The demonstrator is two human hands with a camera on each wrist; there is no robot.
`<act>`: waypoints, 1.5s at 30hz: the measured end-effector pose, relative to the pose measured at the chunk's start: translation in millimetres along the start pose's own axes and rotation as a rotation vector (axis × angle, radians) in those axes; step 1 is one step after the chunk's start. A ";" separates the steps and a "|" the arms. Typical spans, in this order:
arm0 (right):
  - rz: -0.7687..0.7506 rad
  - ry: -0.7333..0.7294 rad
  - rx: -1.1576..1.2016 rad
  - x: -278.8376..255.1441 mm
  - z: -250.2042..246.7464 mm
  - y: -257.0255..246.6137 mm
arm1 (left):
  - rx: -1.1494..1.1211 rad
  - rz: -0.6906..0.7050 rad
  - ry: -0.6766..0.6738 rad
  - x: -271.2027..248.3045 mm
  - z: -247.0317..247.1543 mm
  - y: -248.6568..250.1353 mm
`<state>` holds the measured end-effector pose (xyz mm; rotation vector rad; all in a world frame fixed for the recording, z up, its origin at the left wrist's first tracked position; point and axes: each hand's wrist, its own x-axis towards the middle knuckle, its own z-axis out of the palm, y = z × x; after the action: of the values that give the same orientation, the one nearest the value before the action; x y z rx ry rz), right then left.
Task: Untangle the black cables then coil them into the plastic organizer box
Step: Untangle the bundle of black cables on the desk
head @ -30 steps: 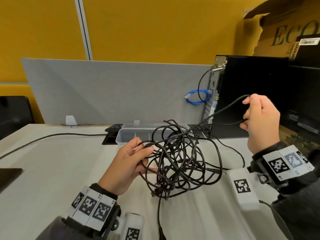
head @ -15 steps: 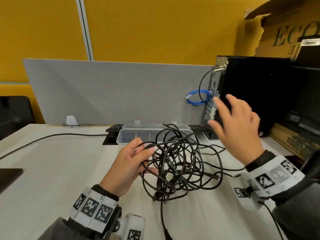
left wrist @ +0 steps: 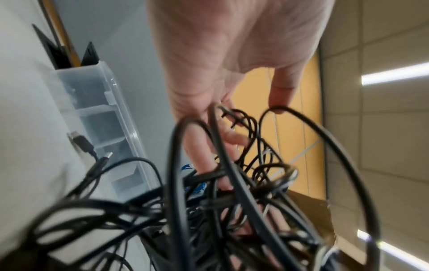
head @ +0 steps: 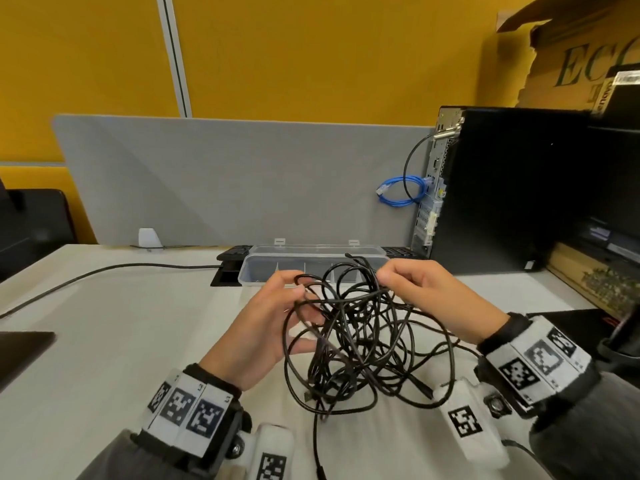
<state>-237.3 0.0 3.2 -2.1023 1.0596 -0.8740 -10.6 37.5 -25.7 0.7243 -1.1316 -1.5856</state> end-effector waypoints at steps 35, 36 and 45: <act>0.206 0.328 0.417 -8.3 19.2 38.3 | 0.628 -0.036 0.156 4.0 -12.7 -14.7; 0.205 0.326 0.425 -8.2 21.1 37.4 | 0.676 -0.063 0.128 3.4 -11.0 -16.3; 0.209 0.297 0.463 -9.7 30.4 28.9 | 0.678 -0.043 0.124 6.2 -9.5 -24.9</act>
<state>-230.6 1.1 -39.3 -1.4840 1.0762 -1.2168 -13.8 29.8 -51.8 1.2723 -1.5821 -1.1556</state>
